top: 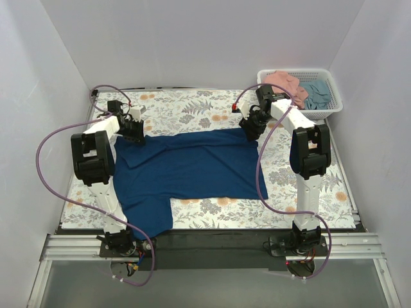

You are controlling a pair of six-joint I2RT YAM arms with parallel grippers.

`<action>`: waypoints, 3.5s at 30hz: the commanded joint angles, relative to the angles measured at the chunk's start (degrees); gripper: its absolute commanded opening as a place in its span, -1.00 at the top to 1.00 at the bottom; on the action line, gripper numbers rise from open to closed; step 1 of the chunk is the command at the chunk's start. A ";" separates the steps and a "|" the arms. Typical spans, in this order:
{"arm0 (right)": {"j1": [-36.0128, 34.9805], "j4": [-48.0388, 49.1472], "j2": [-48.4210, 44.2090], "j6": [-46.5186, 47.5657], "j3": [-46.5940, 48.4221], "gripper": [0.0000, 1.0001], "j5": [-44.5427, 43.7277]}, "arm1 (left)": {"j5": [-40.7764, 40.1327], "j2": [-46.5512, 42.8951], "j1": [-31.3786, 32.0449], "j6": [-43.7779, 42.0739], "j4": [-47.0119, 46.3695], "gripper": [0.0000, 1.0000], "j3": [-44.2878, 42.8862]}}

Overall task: Fold and stack the t-shirts
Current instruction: Fold the tshirt

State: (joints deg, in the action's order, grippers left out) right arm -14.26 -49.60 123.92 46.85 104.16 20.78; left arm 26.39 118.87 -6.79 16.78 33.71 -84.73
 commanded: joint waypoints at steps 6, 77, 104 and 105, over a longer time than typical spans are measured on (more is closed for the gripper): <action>0.11 -1.11 0.10 0.17 2.10 0.02 0.67 | 3.84 -11.10 0.19 -3.06 1.70 0.93 3.51; -0.06 -2.16 12.05 -6.16 7.38 0.05 -6.18 | -7.05 1.54 -14.83 16.98 1.80 1.00 -8.53; -0.94 -5.24 -1.22 3.86 2.72 -0.01 -4.95 | 3.50 -12.00 9.68 -4.12 3.73 -0.07 0.17; -1.38 -5.33 -0.96 4.47 2.37 0.00 -4.95 | 3.14 -11.65 10.73 -4.47 3.73 -0.06 0.44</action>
State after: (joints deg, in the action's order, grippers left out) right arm -14.81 -52.75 124.01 47.92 107.83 16.27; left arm 29.82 107.28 2.26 15.16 35.59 -86.19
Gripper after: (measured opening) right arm 0.506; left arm 0.533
